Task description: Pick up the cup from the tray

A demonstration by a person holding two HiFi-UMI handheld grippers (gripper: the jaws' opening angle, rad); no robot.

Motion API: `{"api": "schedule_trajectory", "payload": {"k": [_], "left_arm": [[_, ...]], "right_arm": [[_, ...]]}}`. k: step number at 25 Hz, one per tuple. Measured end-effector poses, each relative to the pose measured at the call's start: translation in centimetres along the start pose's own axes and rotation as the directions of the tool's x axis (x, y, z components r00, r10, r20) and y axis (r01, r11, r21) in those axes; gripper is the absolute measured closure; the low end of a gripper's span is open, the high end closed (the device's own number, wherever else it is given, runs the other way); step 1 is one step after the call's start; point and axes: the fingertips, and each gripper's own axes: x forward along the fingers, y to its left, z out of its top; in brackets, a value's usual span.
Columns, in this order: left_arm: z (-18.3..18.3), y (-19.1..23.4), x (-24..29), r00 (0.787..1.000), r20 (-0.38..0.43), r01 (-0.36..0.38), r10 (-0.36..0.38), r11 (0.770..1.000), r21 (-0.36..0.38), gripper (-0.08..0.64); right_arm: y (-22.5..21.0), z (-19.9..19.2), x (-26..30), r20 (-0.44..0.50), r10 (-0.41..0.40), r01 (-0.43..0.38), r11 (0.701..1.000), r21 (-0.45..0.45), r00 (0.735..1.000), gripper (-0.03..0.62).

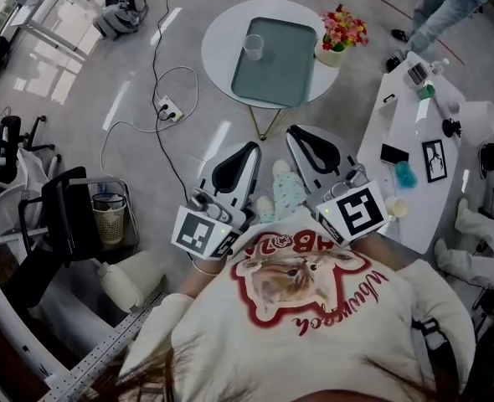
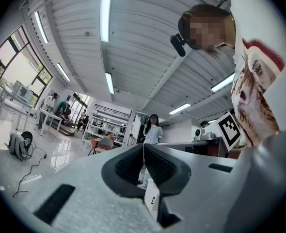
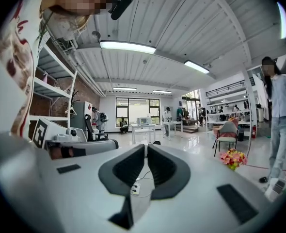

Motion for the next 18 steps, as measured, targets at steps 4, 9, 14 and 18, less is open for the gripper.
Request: {"api": "schedule_trajectory", "payload": {"k": [4,9,14,18], "left_arm": [[-0.3,1.6,1.4,1.000,-0.004,-0.008,0.008,1.000,-0.001,0.545],[0.1,4.9,3.9,1.000,0.003,-0.020,0.020,1.000,0.006,0.545],[0.4,8.5,8.1,1.000,0.008,-0.029,0.029,0.999,0.018,0.545],[0.9,11.2,11.6,0.999,0.019,-0.038,0.037,0.999,0.030,0.545]], "right_arm": [[-1.4,-0.2,1.8,-0.005,0.013,-0.013,1.000,-0.001,1.000,0.552],[-3.5,0.5,5.4,0.006,0.031,-0.031,1.000,-0.005,1.000,0.552],[-7.5,1.5,9.0,0.019,0.039,-0.039,0.999,-0.011,0.999,0.552],[-11.0,1.9,12.0,0.019,0.046,-0.046,0.999,-0.013,0.999,0.552]]}}
